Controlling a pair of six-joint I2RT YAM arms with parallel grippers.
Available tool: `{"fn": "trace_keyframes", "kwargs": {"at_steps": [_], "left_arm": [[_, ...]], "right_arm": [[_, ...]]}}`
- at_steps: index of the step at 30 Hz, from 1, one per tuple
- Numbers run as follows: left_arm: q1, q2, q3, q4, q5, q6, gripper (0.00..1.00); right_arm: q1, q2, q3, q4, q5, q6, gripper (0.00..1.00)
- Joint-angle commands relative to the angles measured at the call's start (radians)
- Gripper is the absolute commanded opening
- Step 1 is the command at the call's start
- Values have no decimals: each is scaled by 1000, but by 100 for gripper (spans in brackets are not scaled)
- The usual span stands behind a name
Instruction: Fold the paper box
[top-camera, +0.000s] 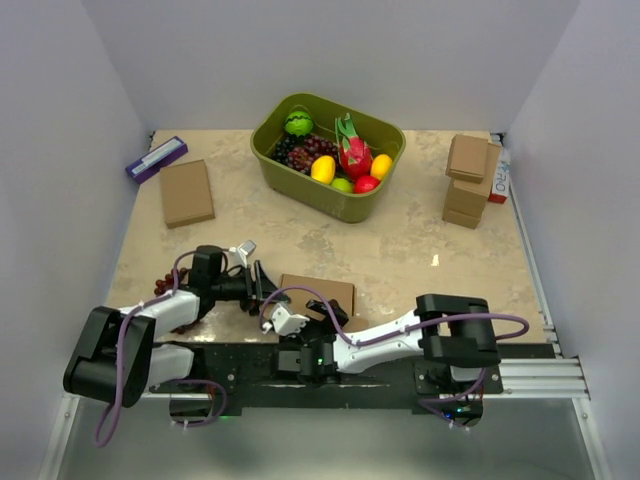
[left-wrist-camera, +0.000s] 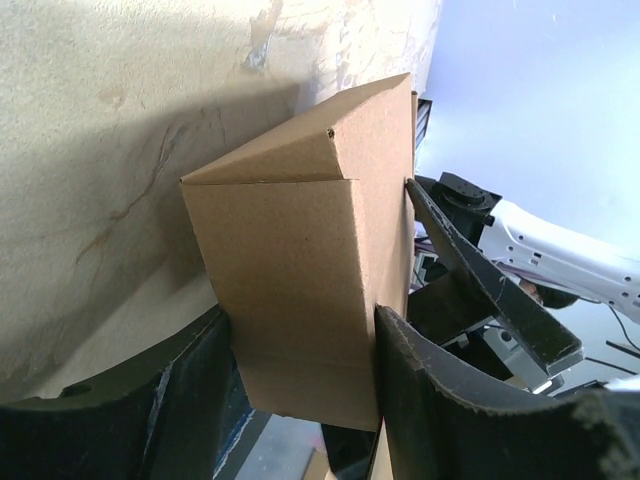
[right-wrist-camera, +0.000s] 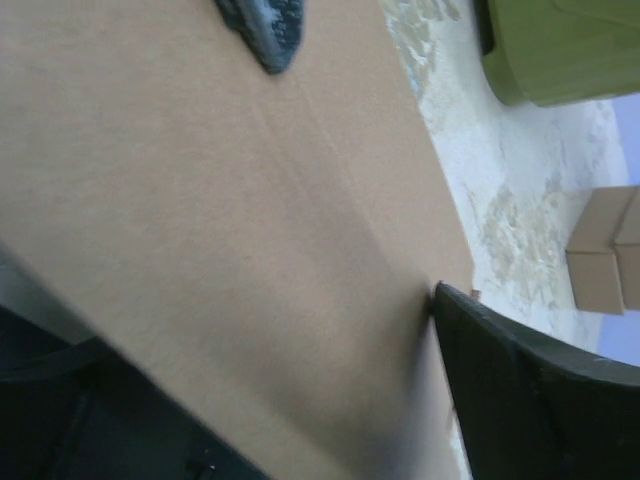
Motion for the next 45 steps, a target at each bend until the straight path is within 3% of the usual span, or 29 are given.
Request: {"fn": "trace_keyframes", "kwargs": {"at_steps": [1,6,10,15,18,26,32,38,41,45], "left_arm": [[4,-35,-15,36,94,-45,40],[4,-55,-34,114,111,-104,49],[13,-78,-17,164,105,-122,77],[86,-115,67,181,4,-70,84],[100,-115,150,103,-113,49,91],[145,-235,241,-7,-328,281,92],[143,-307,250,10,-256,422,89],[129,-296,330,-55,-201,606,88],[96,-266,374,-79,-213,697,87],[-68,-183,468,-220,-341,908,85]], "right_arm": [[1,-14,29,-66,126,80,78],[1,-68,-14,15,87,-12,65],[-1,-107,-8,6,23,-81,62],[-28,-189,23,-91,-99,-66,60],[-56,-261,21,-123,-210,-64,58],[-228,-453,1,-117,-495,-152,55],[-383,-563,-77,42,-746,-273,54],[-504,-513,-74,110,-954,-400,52],[-539,-488,-65,129,-1023,-440,52],[-572,-453,-58,153,-1077,-483,51]]}}
